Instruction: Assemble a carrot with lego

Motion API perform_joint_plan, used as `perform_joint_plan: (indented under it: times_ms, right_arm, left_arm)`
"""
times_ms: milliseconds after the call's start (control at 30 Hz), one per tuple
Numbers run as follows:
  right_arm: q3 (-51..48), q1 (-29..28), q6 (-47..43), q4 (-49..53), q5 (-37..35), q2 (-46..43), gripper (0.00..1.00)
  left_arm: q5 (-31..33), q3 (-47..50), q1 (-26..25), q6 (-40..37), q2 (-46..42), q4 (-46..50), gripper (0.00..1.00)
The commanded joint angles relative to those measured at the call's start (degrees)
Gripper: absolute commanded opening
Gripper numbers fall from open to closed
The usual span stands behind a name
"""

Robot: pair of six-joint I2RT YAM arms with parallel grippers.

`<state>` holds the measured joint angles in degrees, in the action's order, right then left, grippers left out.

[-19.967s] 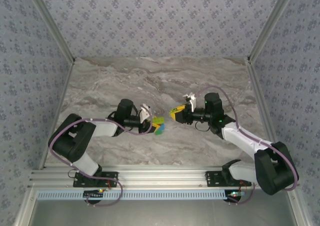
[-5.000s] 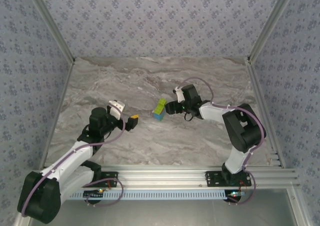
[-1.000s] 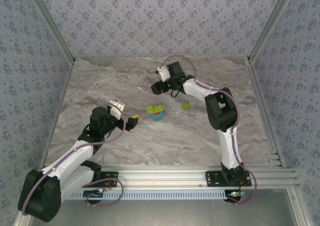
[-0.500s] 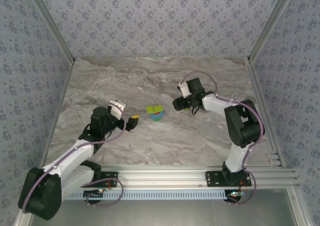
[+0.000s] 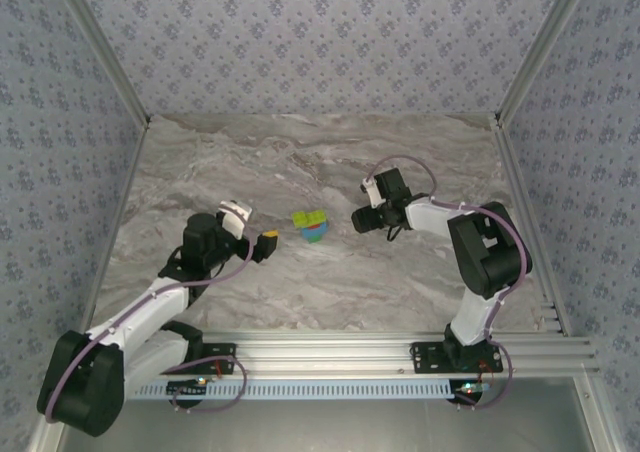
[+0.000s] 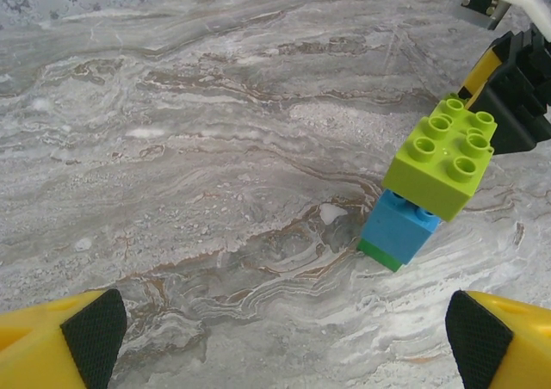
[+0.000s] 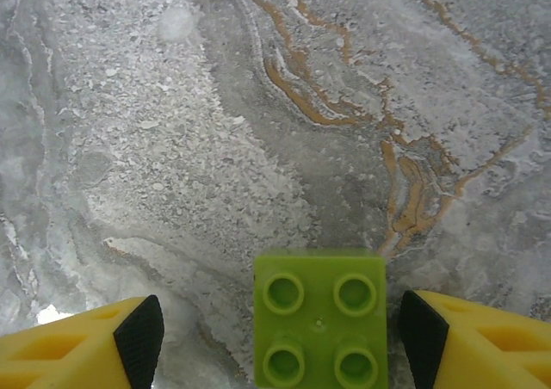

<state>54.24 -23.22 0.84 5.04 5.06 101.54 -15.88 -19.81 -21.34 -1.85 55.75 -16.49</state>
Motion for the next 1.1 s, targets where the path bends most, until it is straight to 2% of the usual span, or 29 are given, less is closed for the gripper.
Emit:
perform_joint_plan:
  times_ms: [0, 67, 133, 300, 533, 667, 800, 967, 1067]
  right_arm:
    - [-1.1, 0.5, 2.2, -0.5, -2.0, -1.4, 0.76]
    - [-0.9, 0.6, 2.3, -0.2, -1.7, -1.1, 0.69]
    - [-0.8, 0.5, 2.5, 0.1, -1.5, -0.9, 0.59]
    - [-1.8, 0.6, 2.5, -0.5, -1.0, -1.8, 0.43]
    - [-4.4, 1.2, 0.6, -0.1, 3.2, -8.4, 0.35]
    - [-3.4, 0.6, -1.7, 3.7, 7.0, -15.5, 0.34]
    - [0.0, -2.0, -6.2, 9.4, 10.5, -21.2, 0.33]
    - [2.6, -7.9, -15.0, 12.4, 13.7, -26.3, 0.33]
    - [3.7, -9.5, -17.6, 12.9, 18.4, -28.7, 0.33]
  left_arm:
    - [-1.6, -2.4, 0.3, 0.5, 0.4, -1.3, 0.98]
    - [-1.6, -2.4, 0.3, 0.5, 0.4, -1.3, 0.98]
    - [-1.7, -2.3, 0.3, 0.4, 0.1, -1.1, 0.98]
    - [-3.1, -2.0, 0.3, 0.8, -1.0, -1.1, 0.97]
    - [-4.6, -2.4, 0.1, 4.6, -4.5, -1.2, 0.98]
    - [-2.8, -5.5, -1.2, 17.2, -5.2, 1.0, 0.98]
    - [-3.3, -16.9, -1.4, 25.9, -4.4, 17.1, 0.98]
    - [-10.0, -29.0, -1.6, 39.2, -4.5, 29.6, 0.98]
    - [-17.7, -31.4, -1.6, 49.4, -2.9, 30.0, 0.97]
